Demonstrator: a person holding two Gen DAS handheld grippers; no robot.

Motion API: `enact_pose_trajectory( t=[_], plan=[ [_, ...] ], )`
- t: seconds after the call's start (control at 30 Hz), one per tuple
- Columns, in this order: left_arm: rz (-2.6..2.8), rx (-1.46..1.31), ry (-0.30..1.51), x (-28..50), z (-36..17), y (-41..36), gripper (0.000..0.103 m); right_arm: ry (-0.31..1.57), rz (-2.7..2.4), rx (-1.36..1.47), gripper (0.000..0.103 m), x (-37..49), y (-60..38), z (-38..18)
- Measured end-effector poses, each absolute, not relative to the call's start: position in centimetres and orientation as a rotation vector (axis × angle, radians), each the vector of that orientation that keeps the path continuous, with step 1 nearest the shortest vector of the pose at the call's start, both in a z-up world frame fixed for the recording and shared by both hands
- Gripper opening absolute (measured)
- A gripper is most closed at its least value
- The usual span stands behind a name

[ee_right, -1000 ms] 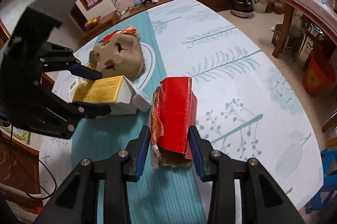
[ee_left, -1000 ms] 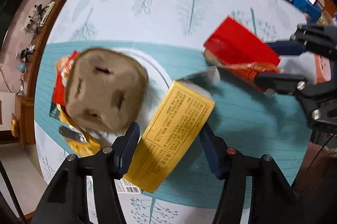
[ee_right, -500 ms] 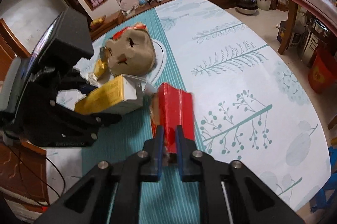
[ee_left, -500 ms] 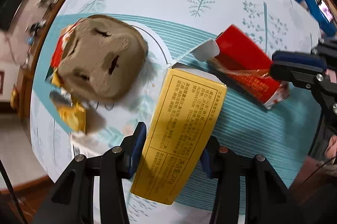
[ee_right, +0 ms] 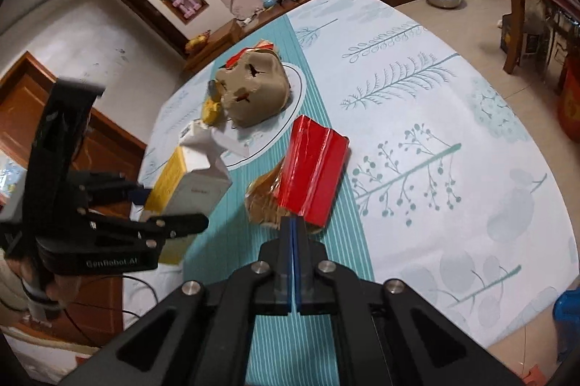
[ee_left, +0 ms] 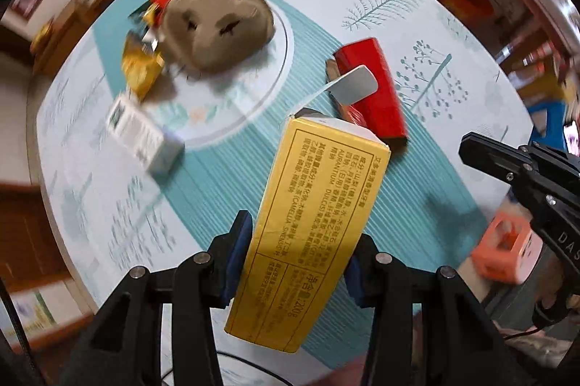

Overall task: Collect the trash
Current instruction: 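Grasp the red box with the right tool while the left tool grasps the yellow carton, then lift the red box and yellow carton and carry them over the bin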

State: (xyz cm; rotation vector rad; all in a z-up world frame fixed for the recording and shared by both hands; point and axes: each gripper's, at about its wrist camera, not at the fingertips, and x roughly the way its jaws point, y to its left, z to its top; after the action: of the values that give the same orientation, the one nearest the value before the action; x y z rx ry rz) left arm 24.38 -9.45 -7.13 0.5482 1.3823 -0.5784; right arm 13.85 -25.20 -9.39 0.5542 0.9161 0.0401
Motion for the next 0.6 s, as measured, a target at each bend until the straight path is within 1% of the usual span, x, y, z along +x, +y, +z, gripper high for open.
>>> enact_pose_trajectory(
  t=[0.13, 0.3, 0.43, 0.6],
  plan=[
    [-0.521, 0.449, 1.392, 21.4, -6.0, -8.8, 0.044, 0.910, 0.093, 0.542, 0.000, 12.1, -25.9, -8.1],
    [-0.462, 0.305, 1.412, 19.3, -4.9, -7.2, 0.044, 0.929, 0.135, 0.459, 0.000, 10.7, -25.8, -6.5],
    [-0.430, 0.239, 1.405, 18.8, -4.2, -5.7, 0.044, 0.924, 0.163, 0.410, 0.000, 10.7, -25.2, -5.2],
    [-0.394, 0.174, 1.387, 20.2, -3.6, -3.0, 0.044, 0.926, 0.127, 0.457, 0.000, 12.7, -24.7, -5.1]
  ],
)
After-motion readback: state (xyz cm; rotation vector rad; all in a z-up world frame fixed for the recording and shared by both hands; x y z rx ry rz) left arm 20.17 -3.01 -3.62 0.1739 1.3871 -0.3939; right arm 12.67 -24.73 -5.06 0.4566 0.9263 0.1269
